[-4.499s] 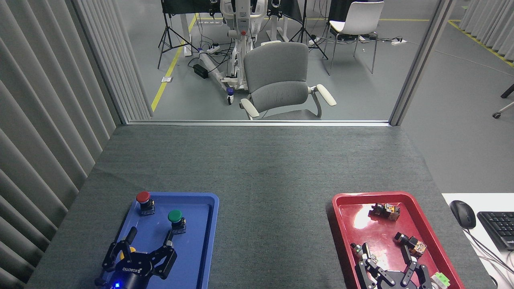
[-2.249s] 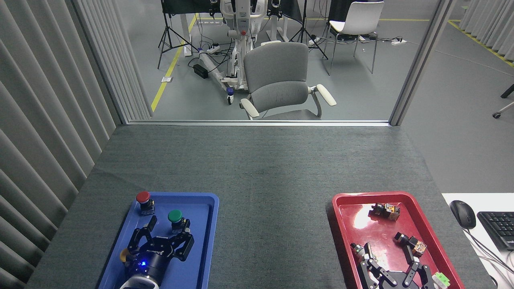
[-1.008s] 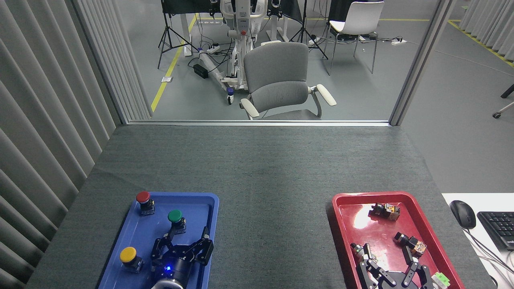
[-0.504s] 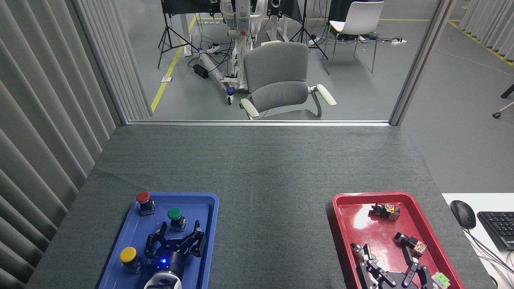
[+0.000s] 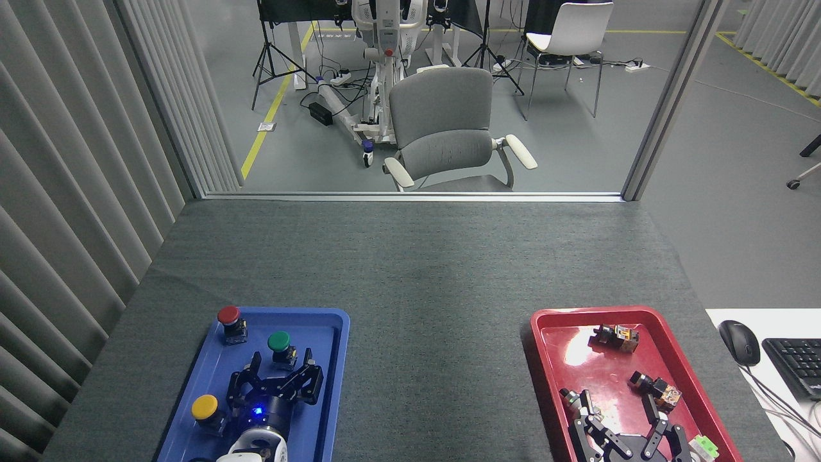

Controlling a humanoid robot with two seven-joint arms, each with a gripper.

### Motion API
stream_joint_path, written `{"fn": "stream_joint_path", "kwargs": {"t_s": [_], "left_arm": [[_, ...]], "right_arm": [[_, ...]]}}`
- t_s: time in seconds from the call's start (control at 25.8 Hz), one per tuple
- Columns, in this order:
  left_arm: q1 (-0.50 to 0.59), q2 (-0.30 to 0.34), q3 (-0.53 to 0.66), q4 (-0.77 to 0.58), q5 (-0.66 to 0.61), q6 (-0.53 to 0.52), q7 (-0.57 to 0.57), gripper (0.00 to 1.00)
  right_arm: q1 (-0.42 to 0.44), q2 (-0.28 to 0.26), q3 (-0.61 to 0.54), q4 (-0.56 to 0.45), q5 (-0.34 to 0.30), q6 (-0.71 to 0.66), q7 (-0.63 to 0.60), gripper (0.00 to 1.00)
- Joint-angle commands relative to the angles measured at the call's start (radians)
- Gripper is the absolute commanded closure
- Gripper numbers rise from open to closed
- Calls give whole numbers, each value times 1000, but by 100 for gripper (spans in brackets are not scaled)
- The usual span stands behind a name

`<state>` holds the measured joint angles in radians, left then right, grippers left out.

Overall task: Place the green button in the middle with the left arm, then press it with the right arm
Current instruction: 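Grasp the green button with the left gripper and lift it, then carry the green button off the tray to the table middle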

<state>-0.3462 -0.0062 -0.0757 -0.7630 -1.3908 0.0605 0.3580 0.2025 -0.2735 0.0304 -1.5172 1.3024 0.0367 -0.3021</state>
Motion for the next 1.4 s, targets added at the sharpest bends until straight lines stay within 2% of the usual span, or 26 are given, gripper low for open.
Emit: {"fn": "stream_joint_path", "kwargs": {"t_s": [0.0,0.19,0.43,0.58,0.7,0.85,0.97,1.09,1.24,1.36], "left_arm": [[-16,0,1,27,1,1,-2,21],[-24,0,1,47,-2,1,-1,37],[-22,2,-2,48,-17,-10,6,62],[-10,11,-4,21,-14,-21,25,66],[36,32,-4,-78,-13,-62,27,72],[96,48,-18,-213,-17,-166,27,72],[128,58,-125,-294,-17,-246,29,72],[107,68,-309,-279,-16,-231,33,74],[59,37,-512,-229,-4,-87,38,74],[16,-20,-572,-142,-2,-31,38,73]], "right_arm": [[0,0,0,0,0,0,0,1],[0,-3,0,-1,0,0,0,1],[0,-4,0,-1,0,0,0,1],[-2,-6,0,-1,-2,0,0,1],[0,-6,0,-1,-2,0,-2,0],[3,-10,0,-1,-2,-1,-2,0],[9,-15,0,-1,-3,-1,-2,1],[12,-18,0,-1,-5,-1,-2,1],[18,-23,0,-1,-6,-1,-3,1],[18,-23,0,-1,-6,-1,-3,1]]}}
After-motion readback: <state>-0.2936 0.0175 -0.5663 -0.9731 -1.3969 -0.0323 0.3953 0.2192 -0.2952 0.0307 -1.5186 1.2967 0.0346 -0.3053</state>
